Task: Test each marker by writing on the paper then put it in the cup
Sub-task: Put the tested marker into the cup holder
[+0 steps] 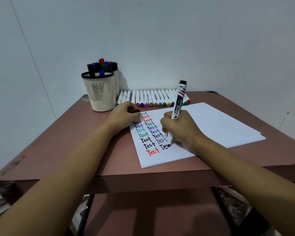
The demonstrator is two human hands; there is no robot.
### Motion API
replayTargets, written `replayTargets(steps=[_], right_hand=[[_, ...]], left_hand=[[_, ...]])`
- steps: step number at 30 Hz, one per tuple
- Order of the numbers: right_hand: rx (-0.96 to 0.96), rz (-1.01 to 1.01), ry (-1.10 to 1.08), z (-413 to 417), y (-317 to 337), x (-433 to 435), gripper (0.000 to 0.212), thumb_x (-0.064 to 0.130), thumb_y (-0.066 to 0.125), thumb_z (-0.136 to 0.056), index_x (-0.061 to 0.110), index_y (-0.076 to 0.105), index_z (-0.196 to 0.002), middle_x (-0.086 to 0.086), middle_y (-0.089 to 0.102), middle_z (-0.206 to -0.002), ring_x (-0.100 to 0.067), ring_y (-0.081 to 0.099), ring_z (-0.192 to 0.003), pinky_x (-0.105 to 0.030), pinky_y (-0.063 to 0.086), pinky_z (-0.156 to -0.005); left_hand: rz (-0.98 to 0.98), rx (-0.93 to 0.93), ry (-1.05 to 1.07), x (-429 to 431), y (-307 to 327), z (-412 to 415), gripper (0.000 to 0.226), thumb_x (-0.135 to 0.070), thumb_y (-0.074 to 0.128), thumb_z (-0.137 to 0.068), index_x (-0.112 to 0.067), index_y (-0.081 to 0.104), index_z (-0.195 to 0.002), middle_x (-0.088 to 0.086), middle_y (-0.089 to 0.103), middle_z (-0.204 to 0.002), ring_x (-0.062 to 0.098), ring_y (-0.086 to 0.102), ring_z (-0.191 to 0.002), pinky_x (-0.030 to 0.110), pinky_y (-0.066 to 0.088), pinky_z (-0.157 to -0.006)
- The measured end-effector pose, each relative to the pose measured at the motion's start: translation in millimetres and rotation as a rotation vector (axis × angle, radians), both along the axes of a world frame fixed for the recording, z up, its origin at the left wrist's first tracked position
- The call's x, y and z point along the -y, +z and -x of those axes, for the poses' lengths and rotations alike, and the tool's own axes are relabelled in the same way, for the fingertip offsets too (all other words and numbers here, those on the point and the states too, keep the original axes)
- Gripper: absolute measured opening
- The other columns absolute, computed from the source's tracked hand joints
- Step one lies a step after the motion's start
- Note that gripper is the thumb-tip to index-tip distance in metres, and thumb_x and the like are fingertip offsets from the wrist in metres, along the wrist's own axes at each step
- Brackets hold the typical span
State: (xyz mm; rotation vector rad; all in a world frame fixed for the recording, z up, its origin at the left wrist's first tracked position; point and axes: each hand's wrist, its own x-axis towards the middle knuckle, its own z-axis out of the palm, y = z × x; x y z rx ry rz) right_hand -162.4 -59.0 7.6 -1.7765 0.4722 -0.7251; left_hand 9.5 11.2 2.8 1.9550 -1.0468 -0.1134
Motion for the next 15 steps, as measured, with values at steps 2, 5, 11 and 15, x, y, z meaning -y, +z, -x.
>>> replayTargets(steps=[2, 5, 11, 15], right_hand=[[-0.011, 0.017, -0.019, -0.7, -0.8, 0.2, 0.055, -0.005, 0.045, -0.078, 0.024, 0.023, -0.037, 0.003, 0.020, -0.048, -0.020, 0.023, -0.057, -0.033, 0.026, -0.061], [-0.011, 0.000, 0.018, 1.3, -0.1, -0.1, 0.055, -0.006, 0.045, -0.079, 0.025, 0.023, -0.039, 0.002, 0.021, -0.047, -0.018, 0.026, -0.052, -0.022, 0.027, -0.049], [0.059, -0.012, -0.136, -0.8, -2.0, 6.3, 0.052, -0.003, 0.047, -0.077, 0.024, 0.022, -0.041, 0.008, 0.020, -0.044, -0.015, 0.021, -0.052, -0.021, 0.017, -0.046], [0.026, 0.022, -0.145, -3.3, -4.9, 6.5, 0.051, 0.000, 0.047, -0.076, 0.022, 0.023, -0.036, 0.009, 0.020, -0.044, -0.017, 0.022, -0.055, -0.030, 0.018, -0.055]], left_hand=[[0.000, -0.005, -0.001, -0.1, 0.1, 0.3, 0.017, -0.021, 0.065, -0.085, -0.015, 0.060, -0.100, 0.002, 0.060, -0.098, 0.013, 0.055, -0.087, 0.015, 0.041, -0.065], [0.000, -0.007, -0.006, -0.2, 0.3, 0.4, 0.016, -0.021, 0.065, -0.085, -0.015, 0.060, -0.099, 0.002, 0.061, -0.097, 0.014, 0.056, -0.087, 0.017, 0.042, -0.067], [-0.004, -0.014, -0.011, -0.7, 0.6, 1.3, 0.015, -0.020, 0.065, -0.085, -0.016, 0.060, -0.097, 0.002, 0.062, -0.096, 0.016, 0.058, -0.090, 0.027, 0.046, -0.079], [-0.002, -0.003, -0.004, -0.4, 0.5, 1.4, 0.016, -0.021, 0.065, -0.085, -0.015, 0.061, -0.099, 0.000, 0.061, -0.095, 0.015, 0.057, -0.090, 0.024, 0.043, -0.075]])
